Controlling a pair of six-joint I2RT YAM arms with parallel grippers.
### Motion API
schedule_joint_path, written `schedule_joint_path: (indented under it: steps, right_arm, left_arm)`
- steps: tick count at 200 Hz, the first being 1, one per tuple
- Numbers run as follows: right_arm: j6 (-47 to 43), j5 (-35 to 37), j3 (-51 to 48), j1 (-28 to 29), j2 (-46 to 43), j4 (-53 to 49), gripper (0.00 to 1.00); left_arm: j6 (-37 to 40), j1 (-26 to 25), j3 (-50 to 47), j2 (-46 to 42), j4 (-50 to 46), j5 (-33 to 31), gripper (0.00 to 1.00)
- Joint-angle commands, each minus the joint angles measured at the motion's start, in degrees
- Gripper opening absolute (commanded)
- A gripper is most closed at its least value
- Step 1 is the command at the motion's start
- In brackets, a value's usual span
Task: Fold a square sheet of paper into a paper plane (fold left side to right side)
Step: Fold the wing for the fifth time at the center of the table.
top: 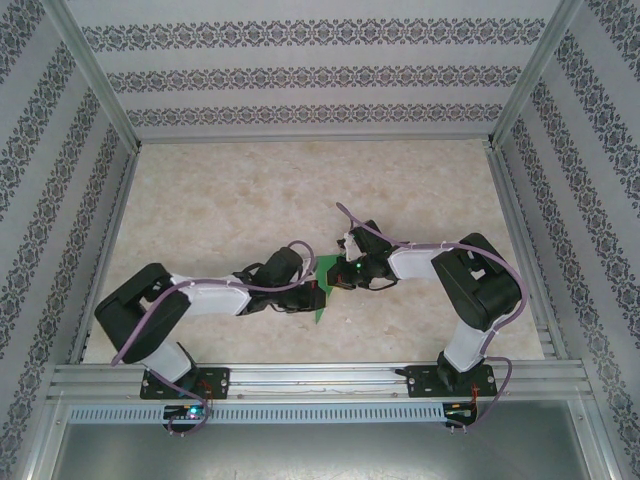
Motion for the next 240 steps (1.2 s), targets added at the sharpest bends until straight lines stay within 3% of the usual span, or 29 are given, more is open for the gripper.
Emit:
schedule_joint_path:
  steps: [1,121,240]
  right_arm:
    - [-0.18,8.56,-2.11,1.10,3.17,-6.16,0.00]
    - [-1.84,-1.27,6.62,-2.46,-1.41,-5.30,0.00]
    - [-4.27,3.52,7.61,-5.70,5.90,-7.93,0.00]
  left_arm:
    - [2.36,0.59,0.71,2.25,0.13,-0.40,0.06]
    - [0.05,-0.62,-7.18,3.77,2.43,-3.24,0.00]
    - [0.58,-0.60,-5.29,-1.30,1.67,-1.87,0.01]
